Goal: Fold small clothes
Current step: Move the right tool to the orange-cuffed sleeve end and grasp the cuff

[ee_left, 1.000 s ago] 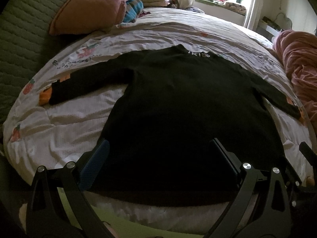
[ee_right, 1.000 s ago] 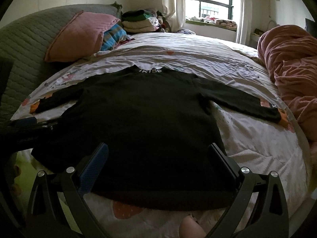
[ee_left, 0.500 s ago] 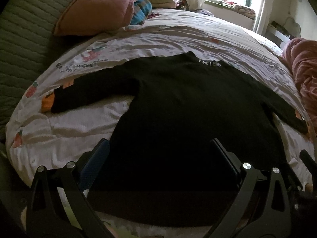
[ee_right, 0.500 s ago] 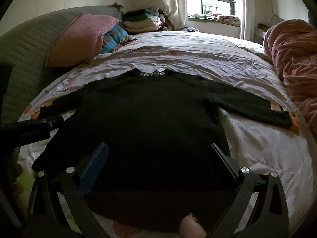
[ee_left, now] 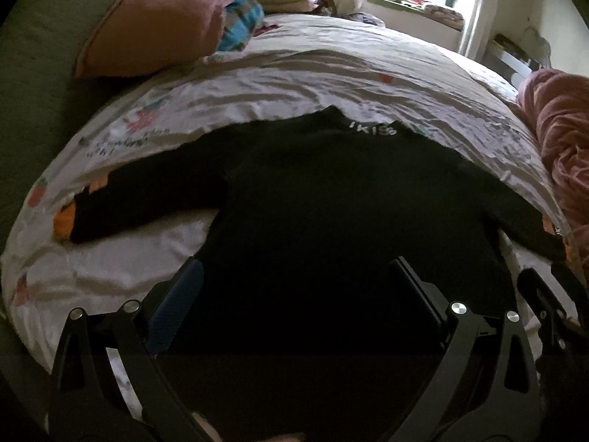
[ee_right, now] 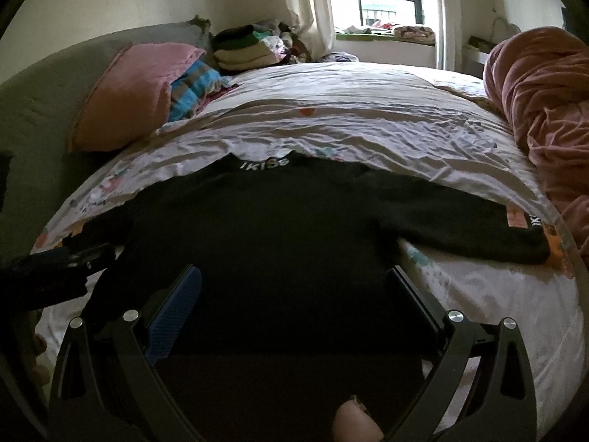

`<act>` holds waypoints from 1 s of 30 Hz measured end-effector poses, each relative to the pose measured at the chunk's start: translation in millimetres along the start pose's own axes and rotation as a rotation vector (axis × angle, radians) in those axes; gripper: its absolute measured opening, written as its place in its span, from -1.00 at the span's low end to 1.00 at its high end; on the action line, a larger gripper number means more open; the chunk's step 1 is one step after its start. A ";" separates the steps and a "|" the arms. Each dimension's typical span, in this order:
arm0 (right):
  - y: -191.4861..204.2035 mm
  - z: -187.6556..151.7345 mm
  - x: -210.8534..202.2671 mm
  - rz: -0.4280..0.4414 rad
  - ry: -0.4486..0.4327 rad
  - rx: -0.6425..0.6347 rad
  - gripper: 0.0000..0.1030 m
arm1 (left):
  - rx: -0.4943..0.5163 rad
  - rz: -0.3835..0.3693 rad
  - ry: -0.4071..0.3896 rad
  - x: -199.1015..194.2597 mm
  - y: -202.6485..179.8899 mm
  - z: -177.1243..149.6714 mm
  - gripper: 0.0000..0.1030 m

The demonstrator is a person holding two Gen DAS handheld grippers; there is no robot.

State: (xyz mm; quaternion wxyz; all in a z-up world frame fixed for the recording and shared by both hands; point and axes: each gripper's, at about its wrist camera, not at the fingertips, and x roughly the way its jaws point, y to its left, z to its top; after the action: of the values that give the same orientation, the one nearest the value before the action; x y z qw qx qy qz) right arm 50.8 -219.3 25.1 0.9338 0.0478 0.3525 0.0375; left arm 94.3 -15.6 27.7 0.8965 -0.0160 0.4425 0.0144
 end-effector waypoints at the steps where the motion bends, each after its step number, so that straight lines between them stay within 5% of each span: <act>1: -2.6 2.8 1.8 -0.005 -0.003 0.006 0.92 | 0.009 0.000 -0.004 0.7 -3.0 2.9 0.82; 16: -65.8 39.0 14.1 -0.114 -0.061 0.128 0.92 | 0.069 -0.044 -0.001 24.1 -51.1 36.1 0.82; 30: -143.0 29.7 24.3 -0.244 -0.046 0.267 0.92 | 0.090 -0.058 0.020 54.4 -75.9 39.5 0.82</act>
State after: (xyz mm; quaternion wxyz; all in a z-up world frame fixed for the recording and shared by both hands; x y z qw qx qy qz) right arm 93.7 -360.6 14.9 0.9246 0.1291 0.3360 -0.1245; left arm 161.7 -89.2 9.7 0.8919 0.0112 0.4511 -0.0317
